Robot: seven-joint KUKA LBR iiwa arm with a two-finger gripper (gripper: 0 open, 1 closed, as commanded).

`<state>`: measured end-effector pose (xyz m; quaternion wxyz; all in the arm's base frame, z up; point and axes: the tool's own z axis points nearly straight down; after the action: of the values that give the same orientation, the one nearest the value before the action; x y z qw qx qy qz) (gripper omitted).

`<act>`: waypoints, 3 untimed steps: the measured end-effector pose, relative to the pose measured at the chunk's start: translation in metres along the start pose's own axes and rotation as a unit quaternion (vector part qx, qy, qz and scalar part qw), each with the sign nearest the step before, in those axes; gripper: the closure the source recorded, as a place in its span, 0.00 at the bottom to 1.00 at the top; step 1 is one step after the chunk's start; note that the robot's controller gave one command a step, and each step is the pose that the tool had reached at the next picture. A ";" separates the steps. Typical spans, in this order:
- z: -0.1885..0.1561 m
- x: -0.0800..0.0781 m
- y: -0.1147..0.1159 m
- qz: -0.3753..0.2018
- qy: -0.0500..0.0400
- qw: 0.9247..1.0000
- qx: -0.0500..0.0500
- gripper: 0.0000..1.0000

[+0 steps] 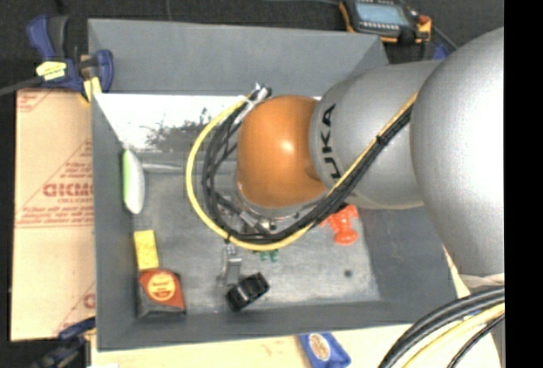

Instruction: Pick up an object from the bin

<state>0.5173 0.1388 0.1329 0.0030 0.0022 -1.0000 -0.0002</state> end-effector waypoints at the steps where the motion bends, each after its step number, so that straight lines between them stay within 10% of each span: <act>1: -0.004 -0.002 0.000 0.002 -0.004 1.000 -0.001 0.00; 3: 0.019 0.021 -0.036 -0.173 -0.006 0.985 0.001 0.00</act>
Offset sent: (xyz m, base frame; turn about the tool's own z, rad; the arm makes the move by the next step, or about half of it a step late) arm -0.0220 -0.0695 -0.0101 -0.6477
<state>0.4963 0.1029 0.1144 -0.0028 0.1756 -0.9845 -0.0001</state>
